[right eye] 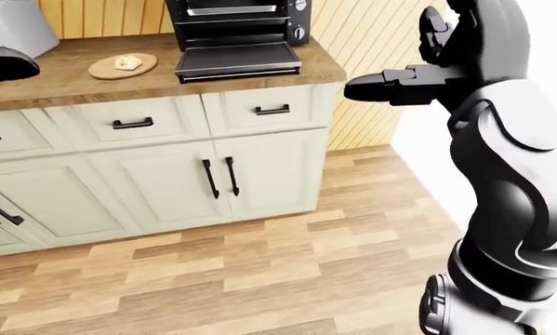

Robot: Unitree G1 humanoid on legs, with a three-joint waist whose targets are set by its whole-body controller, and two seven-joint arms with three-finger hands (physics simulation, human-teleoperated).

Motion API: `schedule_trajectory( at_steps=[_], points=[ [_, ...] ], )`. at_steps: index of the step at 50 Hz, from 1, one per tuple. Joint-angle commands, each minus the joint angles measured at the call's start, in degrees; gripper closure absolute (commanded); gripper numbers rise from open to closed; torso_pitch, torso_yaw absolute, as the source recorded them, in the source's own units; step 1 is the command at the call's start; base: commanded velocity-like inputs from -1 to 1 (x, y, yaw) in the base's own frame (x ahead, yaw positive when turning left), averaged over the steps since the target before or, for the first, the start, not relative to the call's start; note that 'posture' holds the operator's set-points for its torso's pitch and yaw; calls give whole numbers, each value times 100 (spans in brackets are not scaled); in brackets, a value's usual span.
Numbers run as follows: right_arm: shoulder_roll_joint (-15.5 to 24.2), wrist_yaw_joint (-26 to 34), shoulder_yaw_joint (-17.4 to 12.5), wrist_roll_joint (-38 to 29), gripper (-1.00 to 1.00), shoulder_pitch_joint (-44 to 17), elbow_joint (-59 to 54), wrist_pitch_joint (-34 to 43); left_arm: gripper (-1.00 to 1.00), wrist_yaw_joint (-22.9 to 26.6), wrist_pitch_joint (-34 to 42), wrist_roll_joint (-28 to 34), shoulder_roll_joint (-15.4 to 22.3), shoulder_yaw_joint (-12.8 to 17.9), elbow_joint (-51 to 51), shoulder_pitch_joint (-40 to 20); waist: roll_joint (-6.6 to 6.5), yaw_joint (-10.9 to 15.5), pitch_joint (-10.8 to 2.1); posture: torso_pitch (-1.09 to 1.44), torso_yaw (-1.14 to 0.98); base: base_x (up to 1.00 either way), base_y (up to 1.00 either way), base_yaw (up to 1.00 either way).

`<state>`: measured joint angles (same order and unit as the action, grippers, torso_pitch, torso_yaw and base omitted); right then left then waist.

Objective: Place the scone on the tray of the toaster oven.

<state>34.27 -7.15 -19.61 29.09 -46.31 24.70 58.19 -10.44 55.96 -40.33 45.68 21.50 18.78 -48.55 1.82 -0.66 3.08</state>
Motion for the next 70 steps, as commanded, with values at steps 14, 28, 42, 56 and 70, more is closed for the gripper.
schedule_trajectory(
  at_steps=[14,28,42,56,70],
  points=[
    [53,56,1,-95,-100,-256,17,-194,-100,-6,-79,49,160,230,48,-304,-579,29,-136,0,0,0,18,0],
    [66,58,-23,-87,-100,-255,16,-181,-100,26,-173,142,116,141,37,-225,77,57,-175,0,0,0,18,0],
    [-12,98,-4,-139,-100,-178,77,-165,-100,64,-39,175,68,199,132,-238,-474,44,-178,0,0,0,18,0],
    [-44,-436,-257,355,-100,-266,-280,-115,-100,121,-85,271,-37,129,185,-152,-169,244,-75,0,0,1,1,19],
    [11,-339,15,11,-100,-241,-223,-232,-100,146,-43,284,-23,147,166,-209,-186,56,-43,0,0,3,3,36]
  ],
)
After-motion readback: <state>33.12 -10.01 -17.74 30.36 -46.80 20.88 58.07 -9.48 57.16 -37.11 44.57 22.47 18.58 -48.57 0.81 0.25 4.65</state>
